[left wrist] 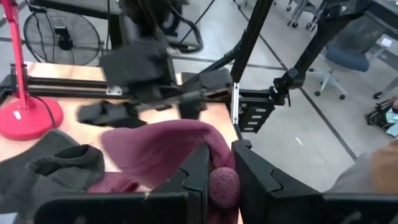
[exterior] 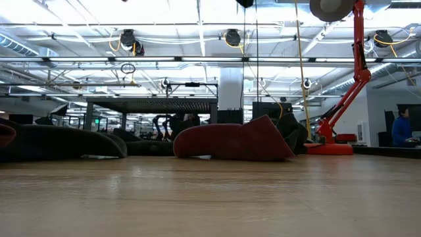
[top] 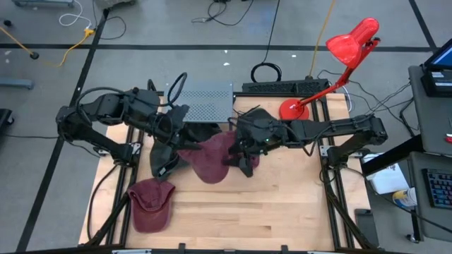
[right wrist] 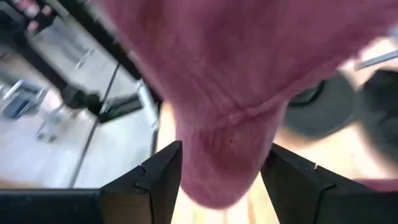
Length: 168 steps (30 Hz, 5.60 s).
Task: Pick & Place hat
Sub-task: Put the top right red cap on the shelf
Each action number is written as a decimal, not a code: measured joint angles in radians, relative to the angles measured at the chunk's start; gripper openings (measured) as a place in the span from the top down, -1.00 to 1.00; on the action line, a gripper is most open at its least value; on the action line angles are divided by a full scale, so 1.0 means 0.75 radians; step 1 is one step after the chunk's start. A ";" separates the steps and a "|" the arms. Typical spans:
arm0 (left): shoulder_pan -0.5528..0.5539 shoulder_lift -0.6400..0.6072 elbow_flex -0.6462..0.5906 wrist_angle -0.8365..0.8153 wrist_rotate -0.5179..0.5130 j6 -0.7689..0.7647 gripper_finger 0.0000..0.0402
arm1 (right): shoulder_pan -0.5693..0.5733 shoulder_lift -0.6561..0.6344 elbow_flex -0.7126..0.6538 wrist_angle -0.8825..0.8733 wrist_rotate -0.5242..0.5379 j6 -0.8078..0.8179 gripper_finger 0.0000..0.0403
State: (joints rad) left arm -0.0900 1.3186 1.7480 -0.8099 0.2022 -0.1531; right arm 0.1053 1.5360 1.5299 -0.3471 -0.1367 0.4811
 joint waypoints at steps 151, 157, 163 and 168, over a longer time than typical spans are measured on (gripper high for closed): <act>1.036 0.137 0.197 -0.720 -0.423 -0.707 1.00 | 0.243 -0.382 0.001 -0.505 0.570 -0.522 0.21; 1.071 0.154 0.197 -0.764 -0.508 -0.682 1.00 | 0.243 -0.382 0.000 -0.479 0.660 -0.533 0.21; 1.055 0.230 0.197 -0.862 -0.535 -0.735 1.00 | 0.242 -0.382 0.000 -0.479 0.675 -0.531 0.21; 1.032 0.290 0.197 -0.877 -0.561 -0.779 1.00 | 0.242 -0.382 0.000 -0.479 0.675 -0.543 0.21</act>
State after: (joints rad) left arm 0.6842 1.5359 1.8957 -1.4678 -0.2188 -0.7370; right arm 0.2871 1.2491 1.5299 -0.7067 0.3695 0.0737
